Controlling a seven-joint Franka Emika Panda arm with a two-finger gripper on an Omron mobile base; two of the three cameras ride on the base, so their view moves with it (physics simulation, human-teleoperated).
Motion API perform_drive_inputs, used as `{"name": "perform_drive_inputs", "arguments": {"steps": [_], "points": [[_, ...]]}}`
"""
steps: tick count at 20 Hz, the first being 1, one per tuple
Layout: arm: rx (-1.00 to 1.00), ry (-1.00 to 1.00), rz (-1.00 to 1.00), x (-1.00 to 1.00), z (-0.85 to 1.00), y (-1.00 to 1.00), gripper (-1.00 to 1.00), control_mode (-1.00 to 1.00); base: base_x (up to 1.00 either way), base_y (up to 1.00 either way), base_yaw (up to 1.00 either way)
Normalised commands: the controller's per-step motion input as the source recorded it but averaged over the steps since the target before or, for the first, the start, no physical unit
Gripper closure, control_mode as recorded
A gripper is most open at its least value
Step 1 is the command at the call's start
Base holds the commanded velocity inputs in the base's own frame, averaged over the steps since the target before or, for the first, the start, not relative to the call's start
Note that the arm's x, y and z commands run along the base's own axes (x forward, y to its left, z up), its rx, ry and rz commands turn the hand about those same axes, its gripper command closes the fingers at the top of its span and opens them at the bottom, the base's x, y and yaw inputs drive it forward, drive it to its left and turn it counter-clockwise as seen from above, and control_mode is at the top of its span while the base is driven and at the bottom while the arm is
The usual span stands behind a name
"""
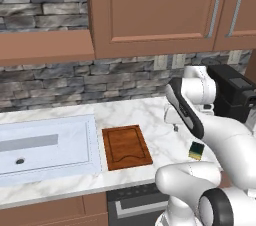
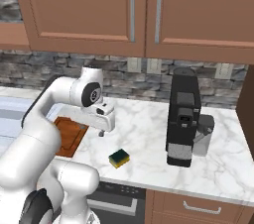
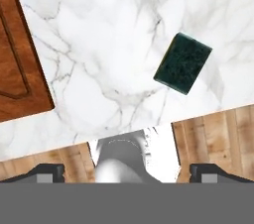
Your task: Pick up the sponge from the counter and clean the cutting board by briefly scrubbing or pressing down on the cutting board. Once finished, release the sponge.
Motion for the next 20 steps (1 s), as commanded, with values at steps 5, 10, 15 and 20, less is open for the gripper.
{"name": "perform_drive_inputs", "arguments": {"steps": [5,10,15,20], "points": [[0.05,0.0,-0.02,0.0,-0.48,-0.57,-1.0,-1.0,0.0,0.0,0.0],[0.0,0.0,-0.02,0.01,-0.46,-0.45,-1.0,-1.0,0.0,0.0,0.0],[0.0,0.0,0.0,0.12,-0.27,-0.32,-1.0,-1.0,0.0,0.0,0.0],[0.0,0.0,0.0,0.13,-0.24,-0.2,-1.0,-1.0,0.0,0.0,0.0]]}}
